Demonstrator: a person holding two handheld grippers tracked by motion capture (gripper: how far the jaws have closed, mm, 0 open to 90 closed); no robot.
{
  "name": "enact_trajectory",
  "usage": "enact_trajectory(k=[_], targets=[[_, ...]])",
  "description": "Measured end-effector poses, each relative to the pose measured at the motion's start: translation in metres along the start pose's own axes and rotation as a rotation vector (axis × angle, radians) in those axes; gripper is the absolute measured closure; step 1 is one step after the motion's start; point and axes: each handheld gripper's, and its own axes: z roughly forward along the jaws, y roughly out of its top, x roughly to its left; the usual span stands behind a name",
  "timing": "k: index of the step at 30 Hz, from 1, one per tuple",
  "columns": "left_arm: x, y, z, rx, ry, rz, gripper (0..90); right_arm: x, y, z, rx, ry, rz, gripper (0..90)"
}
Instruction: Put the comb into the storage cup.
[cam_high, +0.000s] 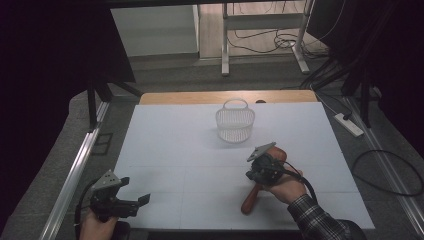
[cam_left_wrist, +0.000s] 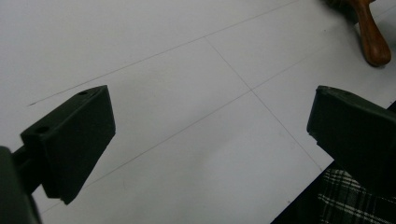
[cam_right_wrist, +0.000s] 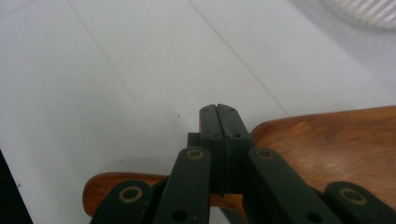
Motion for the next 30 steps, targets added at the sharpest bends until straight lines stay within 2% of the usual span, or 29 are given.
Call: enact_trajectory(k=[6, 15, 23, 30], targets=[[0.0, 0.0, 0.0, -0.001, 0.0, 0.0, 1.8, 0.002, -0.008, 0.011, 0.047, 0.015, -0.007, 89.3], [0.0, 0.0, 0.0, 0.0, -0.001, 0.001, 1.9, 0.005, -0.015, 0.018, 0.089, 0.019, -0.011, 89.3], [0.0, 0.0, 0.0, 0.002, 0.001, 0.002, 1.9, 0.001, -0.022, 0.016, 0.107, 0.049, -0.005, 89.3], [0.0, 0.001, 0.001, 0.005, 0.003, 0.003, 2.0, -0.007, -0.032, 0.009, 0.128, 0.054, 0.005, 89.3]])
